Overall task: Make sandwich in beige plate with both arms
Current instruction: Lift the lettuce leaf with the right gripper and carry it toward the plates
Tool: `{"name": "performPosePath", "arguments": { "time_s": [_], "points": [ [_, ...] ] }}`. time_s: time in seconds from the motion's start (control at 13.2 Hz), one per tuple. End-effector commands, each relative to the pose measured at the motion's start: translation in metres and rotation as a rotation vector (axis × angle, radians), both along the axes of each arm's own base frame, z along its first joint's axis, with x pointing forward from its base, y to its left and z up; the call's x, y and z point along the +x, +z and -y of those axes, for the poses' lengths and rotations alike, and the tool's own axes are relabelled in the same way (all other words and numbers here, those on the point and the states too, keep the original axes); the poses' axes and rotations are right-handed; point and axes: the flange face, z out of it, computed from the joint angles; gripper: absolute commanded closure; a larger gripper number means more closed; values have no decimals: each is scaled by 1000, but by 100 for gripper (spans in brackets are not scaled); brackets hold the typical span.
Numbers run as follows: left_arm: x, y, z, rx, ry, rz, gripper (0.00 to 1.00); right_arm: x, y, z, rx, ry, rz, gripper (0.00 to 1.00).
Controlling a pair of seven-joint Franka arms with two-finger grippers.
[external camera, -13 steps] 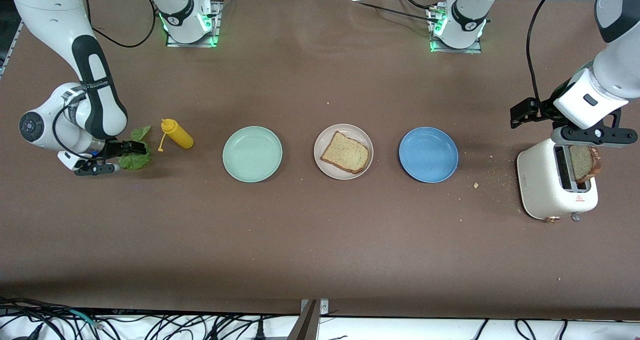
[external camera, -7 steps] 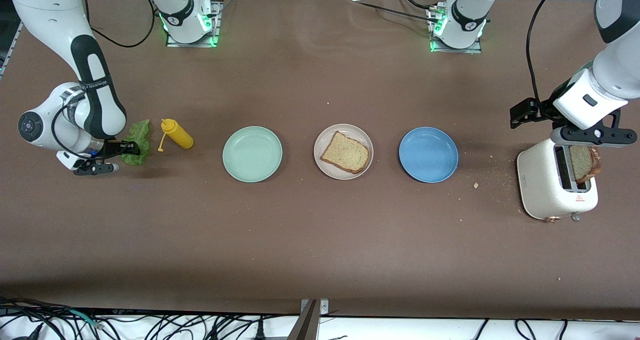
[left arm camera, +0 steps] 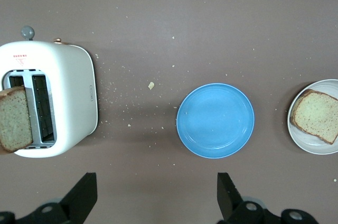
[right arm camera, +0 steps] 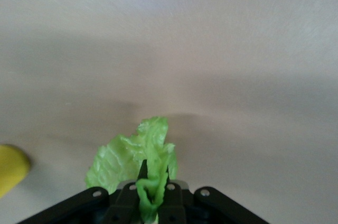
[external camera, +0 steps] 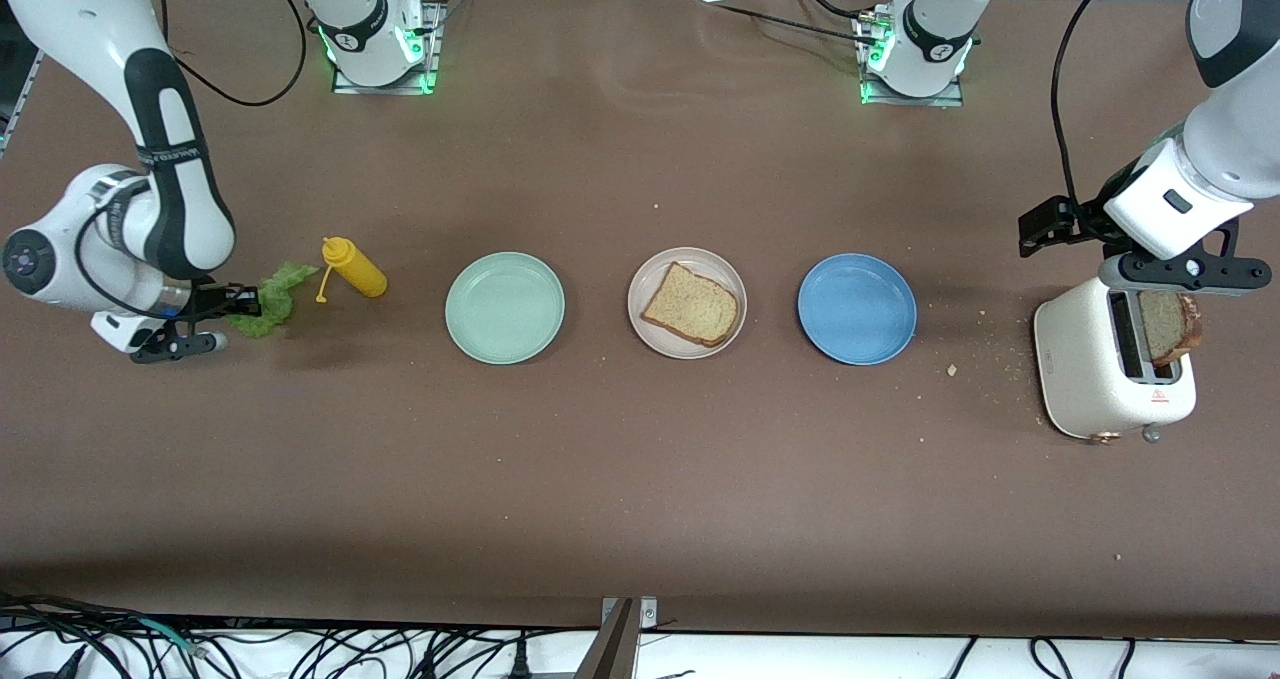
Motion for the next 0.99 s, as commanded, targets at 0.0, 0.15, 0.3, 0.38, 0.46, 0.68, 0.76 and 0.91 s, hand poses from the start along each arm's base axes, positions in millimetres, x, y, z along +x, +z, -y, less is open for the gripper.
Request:
{"name": "performPosePath", "arguments": {
  "time_s": [0.0, 0.15, 0.3, 0.38, 0.46, 0.68, 0.76, 0.91],
  "points": [
    [1, 2, 1, 34, 0, 9, 0, 10, 58, -5, -1, -44, -27, 100],
    [2, 0, 1, 34, 0, 6, 0, 4, 100, -10, 34, -98, -66, 100],
    [2, 1, 1, 34, 0, 7, 0, -4, 140, -16, 54, -181, -95, 100],
    [2, 1, 1, 34, 0, 7, 0, -8, 157, -20, 67, -215, -94, 100],
    [2, 1, 1, 34, 0, 7, 0, -9, 176, -23, 75, -242, -85, 100],
    [2, 1, 1, 34, 0, 7, 0, -2, 225, -65, 93, -332, -98, 100],
    [2, 1, 1, 34, 0, 7, 0, -1, 232, -89, 118, -380, -116, 100],
    [2, 1, 1, 34, 0, 7, 0, 1, 237, -134, 135, -502, -149, 100]
  ]
}}
